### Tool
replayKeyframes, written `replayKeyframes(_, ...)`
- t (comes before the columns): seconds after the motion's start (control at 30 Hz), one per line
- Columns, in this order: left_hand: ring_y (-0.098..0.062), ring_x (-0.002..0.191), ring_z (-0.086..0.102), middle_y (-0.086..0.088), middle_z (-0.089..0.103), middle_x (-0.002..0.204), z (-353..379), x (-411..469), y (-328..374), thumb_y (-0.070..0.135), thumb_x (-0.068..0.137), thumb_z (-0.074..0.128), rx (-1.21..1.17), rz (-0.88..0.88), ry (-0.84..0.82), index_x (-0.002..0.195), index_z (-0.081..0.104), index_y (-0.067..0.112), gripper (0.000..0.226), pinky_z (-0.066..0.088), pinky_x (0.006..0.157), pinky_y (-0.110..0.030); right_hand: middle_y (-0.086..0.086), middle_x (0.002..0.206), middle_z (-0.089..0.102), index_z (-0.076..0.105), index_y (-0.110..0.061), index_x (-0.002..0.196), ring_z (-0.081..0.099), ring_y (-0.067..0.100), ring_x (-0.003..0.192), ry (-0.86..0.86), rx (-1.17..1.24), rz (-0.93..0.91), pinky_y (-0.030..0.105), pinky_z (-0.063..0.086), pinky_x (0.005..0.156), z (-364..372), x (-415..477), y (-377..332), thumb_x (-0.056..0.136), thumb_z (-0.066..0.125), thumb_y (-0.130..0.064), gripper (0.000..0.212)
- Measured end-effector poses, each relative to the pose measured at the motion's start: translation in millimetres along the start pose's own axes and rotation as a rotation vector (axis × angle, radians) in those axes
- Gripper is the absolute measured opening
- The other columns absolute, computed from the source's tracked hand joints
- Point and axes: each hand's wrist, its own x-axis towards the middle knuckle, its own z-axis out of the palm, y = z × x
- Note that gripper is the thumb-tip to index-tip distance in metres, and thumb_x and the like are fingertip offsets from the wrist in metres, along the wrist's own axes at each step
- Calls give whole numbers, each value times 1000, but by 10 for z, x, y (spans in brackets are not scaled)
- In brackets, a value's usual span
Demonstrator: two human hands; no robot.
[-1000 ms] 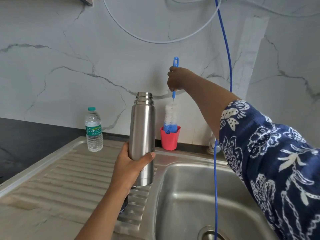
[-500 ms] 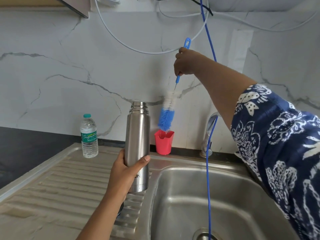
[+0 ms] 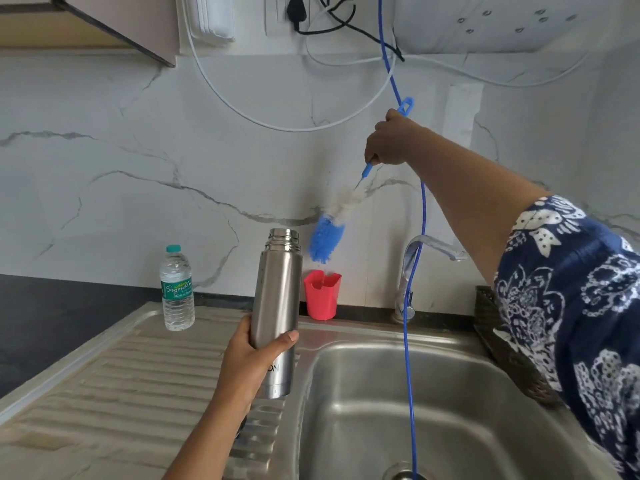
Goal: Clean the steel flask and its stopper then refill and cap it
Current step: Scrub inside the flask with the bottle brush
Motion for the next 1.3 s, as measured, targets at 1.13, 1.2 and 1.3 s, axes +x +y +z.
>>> replayKeyframes(1.13, -13, 92, 62, 6, 62, 103, 217, -221, -232, 53, 34, 83, 554, -25, -328, 104, 44, 57, 80, 54, 81, -36, -8, 103, 65, 66, -38, 109, 55, 18, 93, -130, 945, 200, 29, 31, 85, 904, -2781, 1017, 94, 57, -31, 19)
replayKeyframes(1.2, -13, 91, 62, 7, 62, 102, 234, -230, -231, 52, 34, 82, 545, -15, -335, 103, 45, 56, 78, 54, 79, -34, -10, 105, 64, 66, -37, 111, 54, 15, 97, -150, 927, 160, 27, 32, 87, 854, -2691, 991, 93, 58, -30, 21)
replayKeyframes(1.3, -12, 92, 62, 6, 62, 102, 231, -230, -234, 52, 33, 81, 517, -5, -335, 103, 46, 55, 79, 52, 78, -31, -10, 111, 65, 66, -37, 114, 54, 14, 104, -191, 895, 110, 28, 34, 95, 751, -2517, 983, 93, 58, -30, 23)
